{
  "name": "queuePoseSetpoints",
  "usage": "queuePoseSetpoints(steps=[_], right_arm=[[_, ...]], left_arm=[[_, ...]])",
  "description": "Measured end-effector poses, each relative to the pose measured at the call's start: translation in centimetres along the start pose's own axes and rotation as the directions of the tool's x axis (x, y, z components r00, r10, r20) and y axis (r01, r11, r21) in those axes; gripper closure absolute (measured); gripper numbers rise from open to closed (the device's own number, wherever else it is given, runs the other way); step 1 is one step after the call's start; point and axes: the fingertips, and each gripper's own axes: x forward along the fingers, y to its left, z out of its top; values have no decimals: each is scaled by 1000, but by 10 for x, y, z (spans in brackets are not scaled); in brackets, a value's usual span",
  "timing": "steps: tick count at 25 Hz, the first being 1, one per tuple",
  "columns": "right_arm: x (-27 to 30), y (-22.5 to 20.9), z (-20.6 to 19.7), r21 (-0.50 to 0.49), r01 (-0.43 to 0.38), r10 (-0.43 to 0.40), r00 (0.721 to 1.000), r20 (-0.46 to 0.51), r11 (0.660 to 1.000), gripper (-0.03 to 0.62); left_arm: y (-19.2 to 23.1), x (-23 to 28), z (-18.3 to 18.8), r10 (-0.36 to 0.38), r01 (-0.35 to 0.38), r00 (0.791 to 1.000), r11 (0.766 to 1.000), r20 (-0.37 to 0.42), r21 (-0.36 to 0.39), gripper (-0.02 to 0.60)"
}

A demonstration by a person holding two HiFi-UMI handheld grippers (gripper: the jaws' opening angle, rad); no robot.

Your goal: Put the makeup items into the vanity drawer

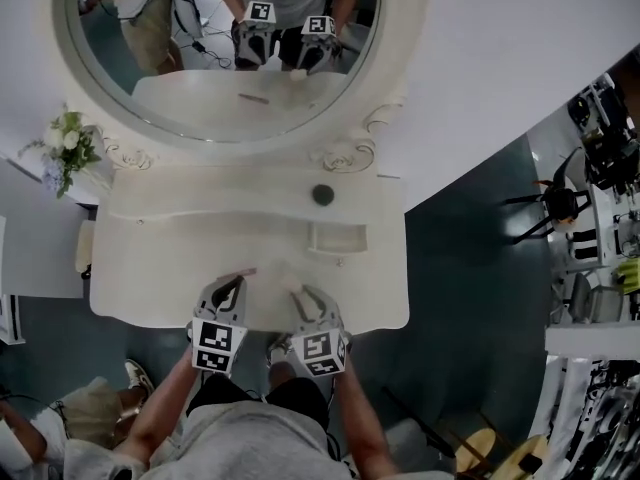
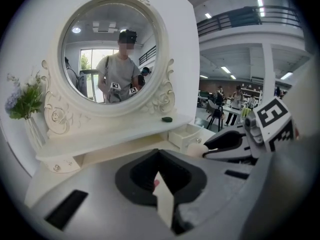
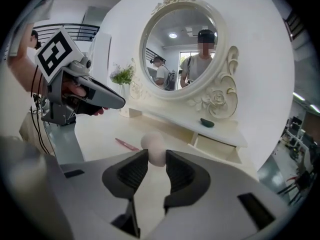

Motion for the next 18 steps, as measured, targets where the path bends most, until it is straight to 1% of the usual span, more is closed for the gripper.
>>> queuePoseSetpoints(steps=[6,11,18], right_arm=[[-19,-23,18,15,70,-71,996,47,997,470],[-32,-46,33,26,133,-134,987,86,991,470],[-39,-78,41,60,187,-193,976,102,980,470]], left_arm=[[-11,6,27,-33,32,999,999,40,35,581],[-20,13,51,-65,60,995,996,76,64,581],[-29,29,77,-100,91,989,992,106,83,581]])
